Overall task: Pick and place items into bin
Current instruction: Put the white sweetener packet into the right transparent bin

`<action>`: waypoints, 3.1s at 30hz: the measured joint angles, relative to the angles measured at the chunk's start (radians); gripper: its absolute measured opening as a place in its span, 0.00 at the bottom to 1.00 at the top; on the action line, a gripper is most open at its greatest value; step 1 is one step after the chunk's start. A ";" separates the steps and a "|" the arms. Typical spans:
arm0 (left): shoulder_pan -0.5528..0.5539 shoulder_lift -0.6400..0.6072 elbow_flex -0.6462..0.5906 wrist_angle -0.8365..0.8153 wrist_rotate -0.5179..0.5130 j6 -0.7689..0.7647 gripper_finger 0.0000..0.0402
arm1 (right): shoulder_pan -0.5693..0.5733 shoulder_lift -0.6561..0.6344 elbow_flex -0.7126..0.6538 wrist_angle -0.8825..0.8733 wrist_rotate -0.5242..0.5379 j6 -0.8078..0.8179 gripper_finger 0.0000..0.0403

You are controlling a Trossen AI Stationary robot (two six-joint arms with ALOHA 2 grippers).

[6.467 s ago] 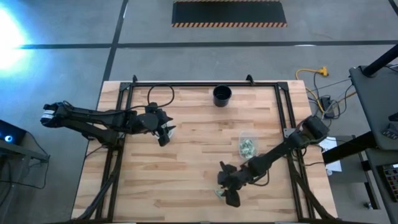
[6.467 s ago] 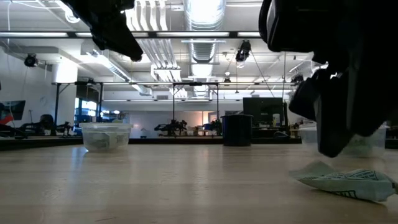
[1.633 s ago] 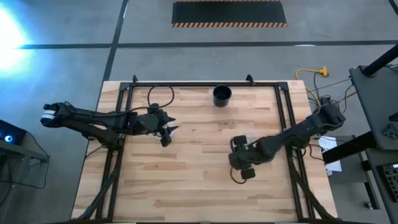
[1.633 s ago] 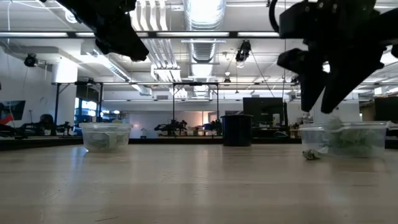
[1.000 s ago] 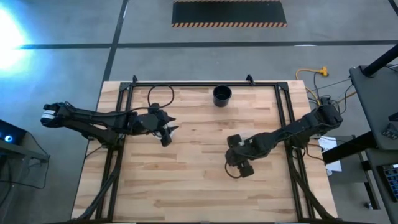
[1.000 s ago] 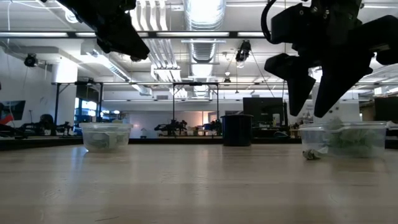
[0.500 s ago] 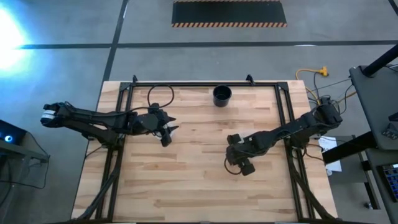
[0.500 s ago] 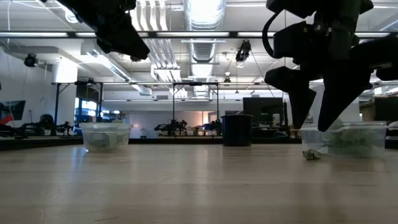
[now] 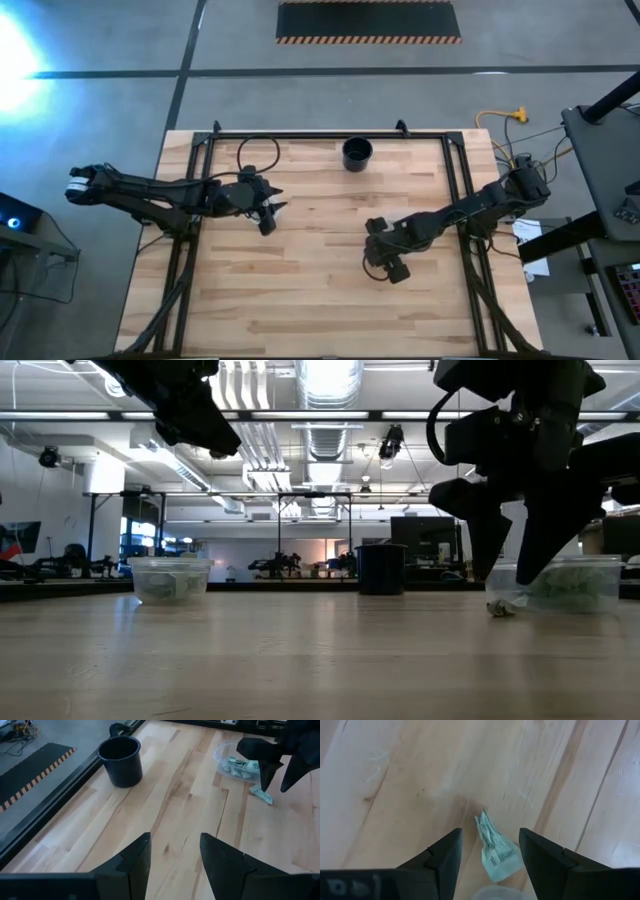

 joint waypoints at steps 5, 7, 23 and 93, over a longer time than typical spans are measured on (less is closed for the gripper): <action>0.000 0.000 -0.001 0.001 0.000 0.000 0.38 | 0.000 0.000 -0.014 0.019 0.000 0.002 0.46; 0.000 0.000 -0.001 0.001 0.000 0.000 0.38 | 0.000 0.000 -0.015 0.023 0.000 0.001 0.46; 0.000 0.000 -0.002 0.003 0.000 -0.001 0.38 | 0.000 0.124 0.013 0.041 -0.011 0.013 0.46; 0.000 0.000 -0.003 0.033 0.000 0.000 0.38 | -0.026 -0.263 0.000 -0.448 0.159 0.404 0.02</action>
